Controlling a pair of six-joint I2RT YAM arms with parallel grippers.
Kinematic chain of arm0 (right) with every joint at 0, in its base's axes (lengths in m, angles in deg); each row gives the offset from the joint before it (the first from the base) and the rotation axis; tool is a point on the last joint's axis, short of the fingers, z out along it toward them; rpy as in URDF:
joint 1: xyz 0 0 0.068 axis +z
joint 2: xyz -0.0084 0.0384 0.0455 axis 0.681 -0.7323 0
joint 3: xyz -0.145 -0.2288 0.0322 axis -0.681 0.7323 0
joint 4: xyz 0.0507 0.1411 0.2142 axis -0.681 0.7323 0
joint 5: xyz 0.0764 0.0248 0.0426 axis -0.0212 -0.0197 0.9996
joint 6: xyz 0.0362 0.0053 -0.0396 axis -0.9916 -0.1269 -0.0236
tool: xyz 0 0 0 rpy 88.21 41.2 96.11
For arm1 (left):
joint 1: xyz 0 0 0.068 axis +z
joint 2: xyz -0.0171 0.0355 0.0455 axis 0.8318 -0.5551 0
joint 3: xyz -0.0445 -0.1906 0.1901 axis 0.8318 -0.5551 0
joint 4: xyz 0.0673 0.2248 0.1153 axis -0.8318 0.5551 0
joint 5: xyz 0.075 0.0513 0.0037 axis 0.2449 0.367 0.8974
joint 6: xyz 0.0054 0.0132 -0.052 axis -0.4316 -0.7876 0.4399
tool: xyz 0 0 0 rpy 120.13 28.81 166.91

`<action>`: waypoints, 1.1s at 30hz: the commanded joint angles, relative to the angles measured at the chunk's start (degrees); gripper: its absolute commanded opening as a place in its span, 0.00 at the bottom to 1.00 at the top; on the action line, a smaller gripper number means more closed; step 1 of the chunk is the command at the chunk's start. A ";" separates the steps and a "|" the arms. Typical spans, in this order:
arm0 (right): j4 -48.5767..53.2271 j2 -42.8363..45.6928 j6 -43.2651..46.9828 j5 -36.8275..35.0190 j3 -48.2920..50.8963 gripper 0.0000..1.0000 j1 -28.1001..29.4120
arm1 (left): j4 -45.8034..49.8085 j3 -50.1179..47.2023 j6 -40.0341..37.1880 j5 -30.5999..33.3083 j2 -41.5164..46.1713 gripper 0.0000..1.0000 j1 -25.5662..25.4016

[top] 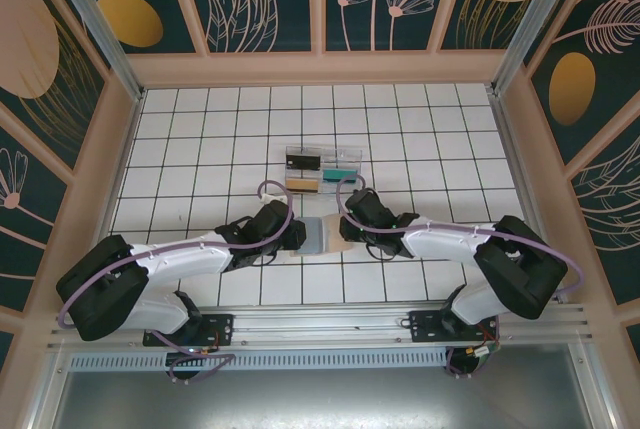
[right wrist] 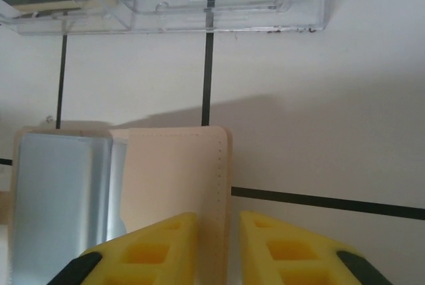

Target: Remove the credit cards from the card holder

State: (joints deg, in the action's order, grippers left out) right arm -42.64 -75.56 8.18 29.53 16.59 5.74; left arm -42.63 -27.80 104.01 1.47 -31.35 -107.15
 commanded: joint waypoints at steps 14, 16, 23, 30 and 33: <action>-1.35 -2.98 -0.53 1.17 1.01 0.11 0.29 | -4.03 0.18 -1.72 -5.82 9.32 0.48 0.52; -1.53 -3.07 -0.66 1.21 1.10 0.12 0.29 | -4.55 0.10 -1.58 -6.89 7.62 0.47 0.52; -2.25 -3.03 -1.07 1.69 1.27 0.12 0.29 | -0.27 0.78 -0.95 -2.76 0.85 0.39 0.52; -2.78 -2.89 -1.44 1.96 1.63 0.12 0.29 | -2.83 -0.22 -0.77 -3.31 -2.33 0.39 0.51; -2.78 -2.74 -1.58 1.96 1.88 0.12 0.29 | -2.74 -0.05 -0.63 -3.09 -3.57 0.38 0.54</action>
State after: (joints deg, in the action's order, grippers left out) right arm -44.39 -78.05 7.81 31.15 17.49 5.74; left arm -44.55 -27.80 103.42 -2.48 -33.84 -106.85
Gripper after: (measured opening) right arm 0.118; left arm 0.384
